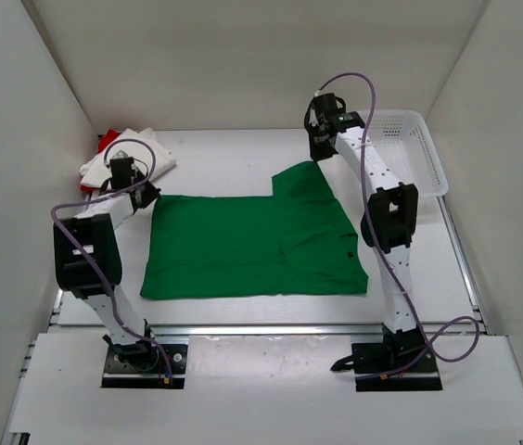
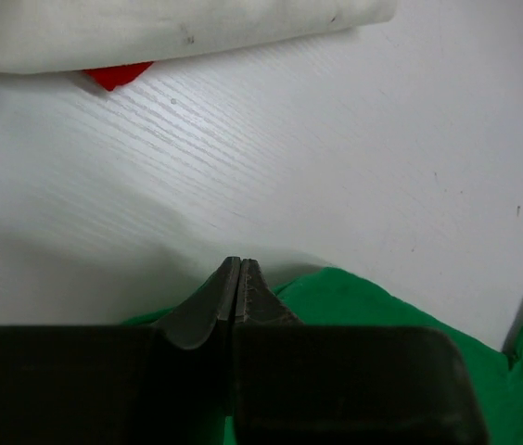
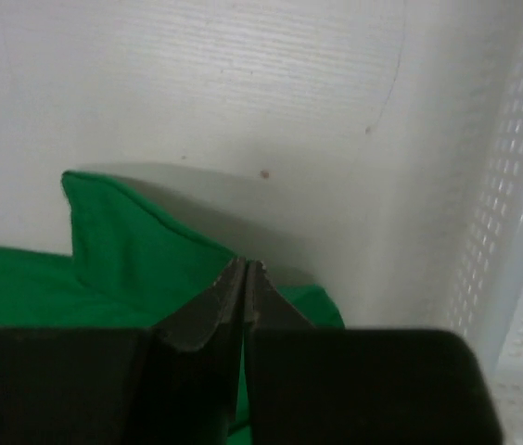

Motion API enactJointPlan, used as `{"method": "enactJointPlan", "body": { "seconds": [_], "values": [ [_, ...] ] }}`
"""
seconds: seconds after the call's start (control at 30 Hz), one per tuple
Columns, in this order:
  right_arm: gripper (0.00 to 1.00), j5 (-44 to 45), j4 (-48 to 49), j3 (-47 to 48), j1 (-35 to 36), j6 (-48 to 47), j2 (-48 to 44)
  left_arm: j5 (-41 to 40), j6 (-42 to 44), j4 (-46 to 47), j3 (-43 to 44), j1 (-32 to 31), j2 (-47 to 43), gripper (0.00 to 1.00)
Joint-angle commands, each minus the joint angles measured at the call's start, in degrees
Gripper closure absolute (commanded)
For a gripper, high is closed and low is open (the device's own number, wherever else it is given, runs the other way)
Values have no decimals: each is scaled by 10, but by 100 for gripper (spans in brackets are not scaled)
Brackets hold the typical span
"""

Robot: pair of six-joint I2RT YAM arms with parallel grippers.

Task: Fold and stack the t-shirts
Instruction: Fold the other side of the tshirt into a rectangle

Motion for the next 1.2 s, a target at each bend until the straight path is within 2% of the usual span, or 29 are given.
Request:
{"method": "enactJointPlan", "body": {
  "seconds": [0.0, 0.03, 0.1, 0.17, 0.27, 0.43, 0.73, 0.93, 1.13, 1.17],
  "values": [
    [100, 58, 40, -146, 34, -20, -122, 30, -5, 22, -23, 5, -53, 100],
    [100, 57, 63, -179, 34, -12, -144, 30, -6, 23, -27, 9, -53, 100],
    [100, 43, 151, -341, 31, -3, -240, 35, -2, 19, -35, 3, -62, 100],
    [100, 35, 203, -438, 31, 7, -303, 31, 2, 14, -38, 1, -70, 100],
    [100, 28, 249, -561, 30, 26, -388, 35, 6, 11, -52, 5, -87, 100],
    [100, 15, 311, -708, 24, 50, -508, 14, 27, 1, -88, 2, -128, 100],
    [100, 8, 324, -865, 15, 70, -690, -12, 39, -25, -122, 13, -204, 100],
    [100, -2, 322, -942, 5, 92, -778, 20, 15, -8, -198, 42, -276, 100],
    [100, -18, 338, -1043, -3, 134, -860, 33, 11, -26, -244, 62, -302, 100],
    [100, -43, 348, -1063, -9, 145, -879, 44, 6, -20, -259, 75, -303, 100]
  ]
}}
